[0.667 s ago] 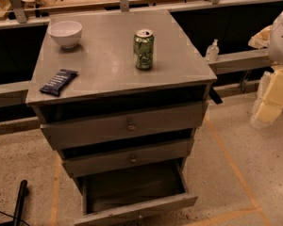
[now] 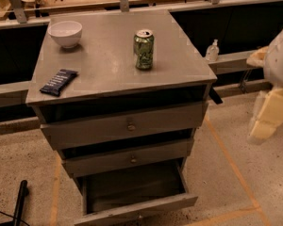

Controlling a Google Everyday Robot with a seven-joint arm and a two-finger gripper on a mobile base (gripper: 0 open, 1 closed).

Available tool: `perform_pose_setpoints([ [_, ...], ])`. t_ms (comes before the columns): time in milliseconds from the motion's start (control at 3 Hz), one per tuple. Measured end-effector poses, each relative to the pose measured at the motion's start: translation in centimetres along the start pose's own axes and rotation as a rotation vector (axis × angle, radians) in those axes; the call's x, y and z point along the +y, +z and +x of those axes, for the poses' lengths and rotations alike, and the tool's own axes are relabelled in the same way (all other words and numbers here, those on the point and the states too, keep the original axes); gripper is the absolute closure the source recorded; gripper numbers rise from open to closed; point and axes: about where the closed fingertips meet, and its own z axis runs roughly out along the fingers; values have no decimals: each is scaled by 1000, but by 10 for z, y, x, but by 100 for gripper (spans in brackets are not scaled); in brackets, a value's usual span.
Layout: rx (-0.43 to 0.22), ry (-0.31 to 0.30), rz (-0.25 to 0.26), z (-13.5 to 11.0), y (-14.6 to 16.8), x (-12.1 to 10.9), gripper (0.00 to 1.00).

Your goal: Close bottom drawer

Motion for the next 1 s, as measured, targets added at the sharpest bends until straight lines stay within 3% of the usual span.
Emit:
perform_pose_setpoints([
  [333,-85,21,-38,10,52,39,0],
  [667,-114,83,-37,31,79,59,0],
  [1000,-108,81,-35,31,80,58,0],
])
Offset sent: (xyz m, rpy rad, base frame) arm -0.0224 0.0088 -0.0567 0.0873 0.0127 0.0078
